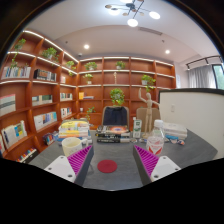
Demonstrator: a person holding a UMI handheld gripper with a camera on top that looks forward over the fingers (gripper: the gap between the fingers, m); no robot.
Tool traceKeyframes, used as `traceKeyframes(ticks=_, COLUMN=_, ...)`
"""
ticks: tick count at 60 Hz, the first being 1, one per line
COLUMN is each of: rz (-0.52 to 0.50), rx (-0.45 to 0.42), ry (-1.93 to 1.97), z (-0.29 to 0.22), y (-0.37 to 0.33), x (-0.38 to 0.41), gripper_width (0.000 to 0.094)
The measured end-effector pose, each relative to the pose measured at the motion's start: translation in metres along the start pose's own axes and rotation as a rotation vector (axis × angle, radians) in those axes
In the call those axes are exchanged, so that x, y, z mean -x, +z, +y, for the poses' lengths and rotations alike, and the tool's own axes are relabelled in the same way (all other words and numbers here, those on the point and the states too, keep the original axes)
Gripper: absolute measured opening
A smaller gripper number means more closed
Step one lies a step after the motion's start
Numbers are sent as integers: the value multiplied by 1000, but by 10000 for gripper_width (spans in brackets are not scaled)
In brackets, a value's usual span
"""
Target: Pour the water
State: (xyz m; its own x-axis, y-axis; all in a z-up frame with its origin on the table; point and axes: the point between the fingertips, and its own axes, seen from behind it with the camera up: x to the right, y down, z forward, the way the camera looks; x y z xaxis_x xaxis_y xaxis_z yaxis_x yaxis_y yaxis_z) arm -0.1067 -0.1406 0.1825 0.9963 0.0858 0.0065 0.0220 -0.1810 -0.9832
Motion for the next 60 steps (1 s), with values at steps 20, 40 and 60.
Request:
traceKeyframes(ticks=20, rz=181, rx=42, ry=18, z=81, y=42, x=-128, gripper_width=830)
traceKeyframes(ticks=40, rz=190, rx=-18, ry=-22, z=60, y=117, x=-172, gripper_width=829)
traceKeyframes(ticks=60, rz=191, rx=-63, ry=-9, z=53, y=140, x=-167, gripper_width=423)
